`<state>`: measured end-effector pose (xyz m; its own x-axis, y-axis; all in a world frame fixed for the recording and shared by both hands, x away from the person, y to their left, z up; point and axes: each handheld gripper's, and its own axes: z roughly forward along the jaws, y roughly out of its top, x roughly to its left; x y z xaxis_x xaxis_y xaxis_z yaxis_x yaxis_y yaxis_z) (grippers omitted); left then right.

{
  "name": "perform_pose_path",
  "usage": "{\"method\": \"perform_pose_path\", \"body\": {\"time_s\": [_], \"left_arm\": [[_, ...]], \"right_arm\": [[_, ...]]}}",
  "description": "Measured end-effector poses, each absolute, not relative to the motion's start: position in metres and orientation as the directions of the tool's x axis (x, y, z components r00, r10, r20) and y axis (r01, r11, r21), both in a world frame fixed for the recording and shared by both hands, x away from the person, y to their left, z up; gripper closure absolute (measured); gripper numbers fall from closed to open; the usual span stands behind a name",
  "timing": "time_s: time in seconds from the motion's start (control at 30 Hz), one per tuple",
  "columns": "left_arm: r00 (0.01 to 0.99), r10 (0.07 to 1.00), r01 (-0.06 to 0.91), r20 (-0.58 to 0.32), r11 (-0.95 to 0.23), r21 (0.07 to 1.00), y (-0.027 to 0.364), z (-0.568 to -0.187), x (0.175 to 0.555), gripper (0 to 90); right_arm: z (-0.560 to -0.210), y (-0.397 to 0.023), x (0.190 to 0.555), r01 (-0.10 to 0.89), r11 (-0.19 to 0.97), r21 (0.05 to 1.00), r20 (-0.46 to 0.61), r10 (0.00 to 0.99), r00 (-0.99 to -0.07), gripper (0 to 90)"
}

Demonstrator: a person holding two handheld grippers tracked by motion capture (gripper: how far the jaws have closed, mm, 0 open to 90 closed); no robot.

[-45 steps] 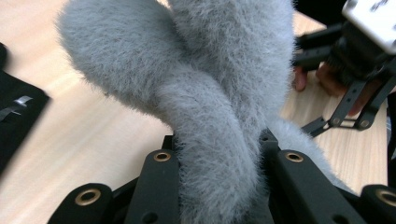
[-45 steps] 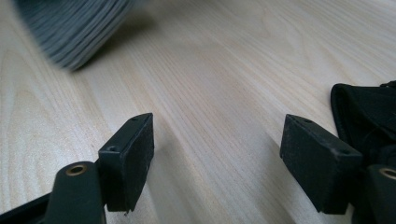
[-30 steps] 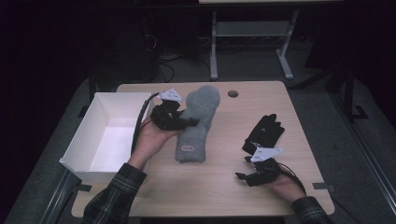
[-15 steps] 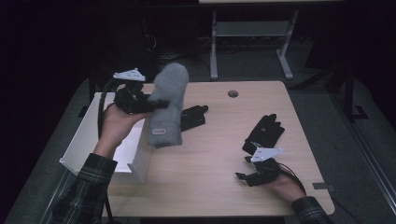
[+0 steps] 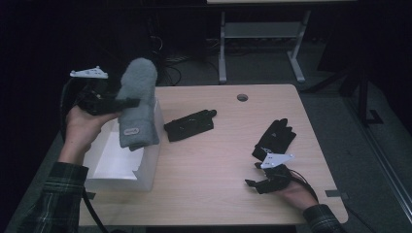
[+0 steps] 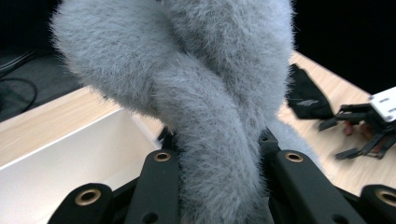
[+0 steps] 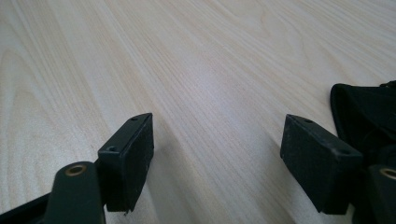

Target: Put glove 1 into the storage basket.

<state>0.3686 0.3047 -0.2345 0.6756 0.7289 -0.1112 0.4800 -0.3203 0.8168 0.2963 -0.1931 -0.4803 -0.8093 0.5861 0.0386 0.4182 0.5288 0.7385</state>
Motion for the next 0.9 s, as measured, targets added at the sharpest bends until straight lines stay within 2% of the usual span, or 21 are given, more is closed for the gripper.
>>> {"method": "perform_pose_path", "body": {"time_s": [0.4,0.9], "left_arm": [[0.602,0.789,0.559,-0.128,-0.301,0.772,0.359,-0.260,0.362,70.4],[0.543,0.823,0.695,-0.168,-0.328,0.639,0.359,-0.346,0.384,70.1]], "right_arm": [[-0.480,-0.193,0.297,0.423,0.526,0.738,0.038,0.593,-0.804,25.5],[-0.480,-0.193,0.297,0.424,0.524,0.739,0.040,0.594,-0.803,25.5]]}}
